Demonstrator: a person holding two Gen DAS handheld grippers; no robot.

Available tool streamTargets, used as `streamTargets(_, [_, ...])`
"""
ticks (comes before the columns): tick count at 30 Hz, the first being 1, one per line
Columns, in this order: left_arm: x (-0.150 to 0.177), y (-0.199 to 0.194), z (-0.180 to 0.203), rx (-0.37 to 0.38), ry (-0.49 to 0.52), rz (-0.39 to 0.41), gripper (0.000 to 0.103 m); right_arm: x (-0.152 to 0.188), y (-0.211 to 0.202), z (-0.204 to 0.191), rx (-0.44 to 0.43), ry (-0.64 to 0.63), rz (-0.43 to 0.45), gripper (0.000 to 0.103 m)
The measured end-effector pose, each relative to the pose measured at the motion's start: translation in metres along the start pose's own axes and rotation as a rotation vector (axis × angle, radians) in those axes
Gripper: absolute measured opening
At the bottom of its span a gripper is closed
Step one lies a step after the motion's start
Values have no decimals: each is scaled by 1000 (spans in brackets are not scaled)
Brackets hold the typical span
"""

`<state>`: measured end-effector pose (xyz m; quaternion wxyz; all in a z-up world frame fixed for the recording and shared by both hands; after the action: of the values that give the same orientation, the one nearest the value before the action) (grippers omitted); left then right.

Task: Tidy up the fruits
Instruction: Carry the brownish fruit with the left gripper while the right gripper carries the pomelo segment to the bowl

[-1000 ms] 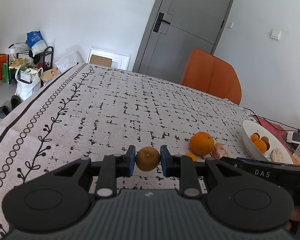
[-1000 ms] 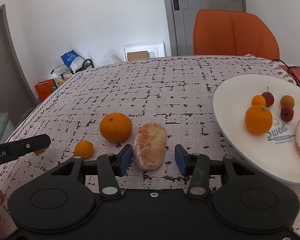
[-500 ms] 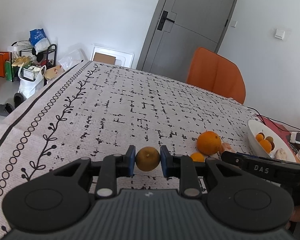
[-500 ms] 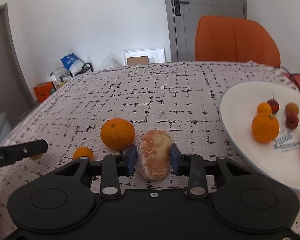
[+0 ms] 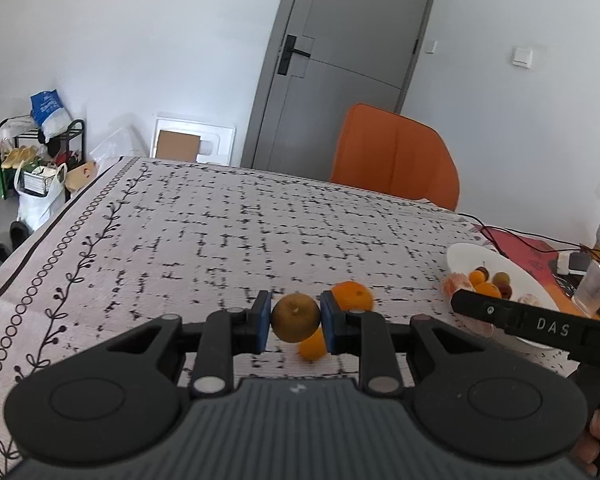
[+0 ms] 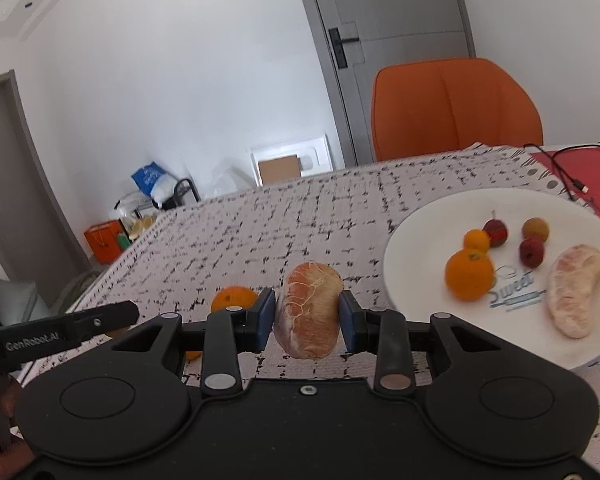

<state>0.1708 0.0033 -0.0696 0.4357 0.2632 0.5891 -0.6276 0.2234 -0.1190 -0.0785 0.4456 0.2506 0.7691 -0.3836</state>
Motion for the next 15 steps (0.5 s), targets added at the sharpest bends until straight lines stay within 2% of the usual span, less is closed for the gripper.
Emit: streamTargets(15, [-5,-8,42,28,72,17,25,-13,-36,35,18,67,92,32])
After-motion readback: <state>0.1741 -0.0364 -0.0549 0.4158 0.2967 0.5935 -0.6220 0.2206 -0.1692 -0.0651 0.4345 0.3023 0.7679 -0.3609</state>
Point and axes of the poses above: each gripper's, at about its wrist camera, not at the fingertips, and y roughly the way its jaws point, z to its right, x to its underside, the point moved 9 cm from there along y, roughly the way its jaws point, and after that the axes turned 8 degrees about -x, right-handed, at the moved point
